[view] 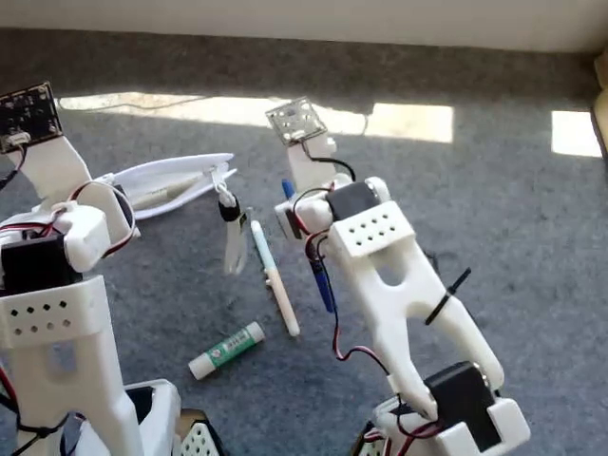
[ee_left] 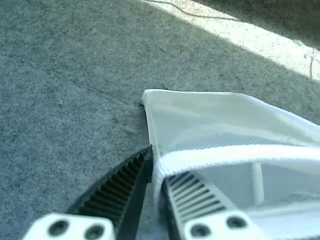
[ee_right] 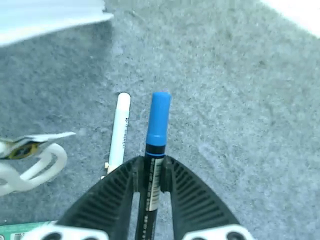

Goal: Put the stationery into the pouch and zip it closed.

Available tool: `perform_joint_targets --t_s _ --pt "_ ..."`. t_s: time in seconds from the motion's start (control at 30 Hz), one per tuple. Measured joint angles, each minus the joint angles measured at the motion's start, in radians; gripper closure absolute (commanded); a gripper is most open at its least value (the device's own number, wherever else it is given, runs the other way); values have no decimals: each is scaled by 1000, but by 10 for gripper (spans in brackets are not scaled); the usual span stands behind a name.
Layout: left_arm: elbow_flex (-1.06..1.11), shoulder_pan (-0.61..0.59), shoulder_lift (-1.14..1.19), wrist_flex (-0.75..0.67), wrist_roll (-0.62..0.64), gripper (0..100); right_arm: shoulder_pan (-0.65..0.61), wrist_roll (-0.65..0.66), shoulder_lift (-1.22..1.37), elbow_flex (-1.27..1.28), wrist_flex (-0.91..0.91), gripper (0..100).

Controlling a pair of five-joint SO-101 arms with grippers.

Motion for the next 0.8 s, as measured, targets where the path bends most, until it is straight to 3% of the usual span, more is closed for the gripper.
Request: perform_joint_targets --t_s 0.23,0.8 --pt "-21 17 0 0 6 989 0 -3 -178 44 0 994" --pt "-6 34 0 -17 6 989 0 -221 -634 48 0 994"
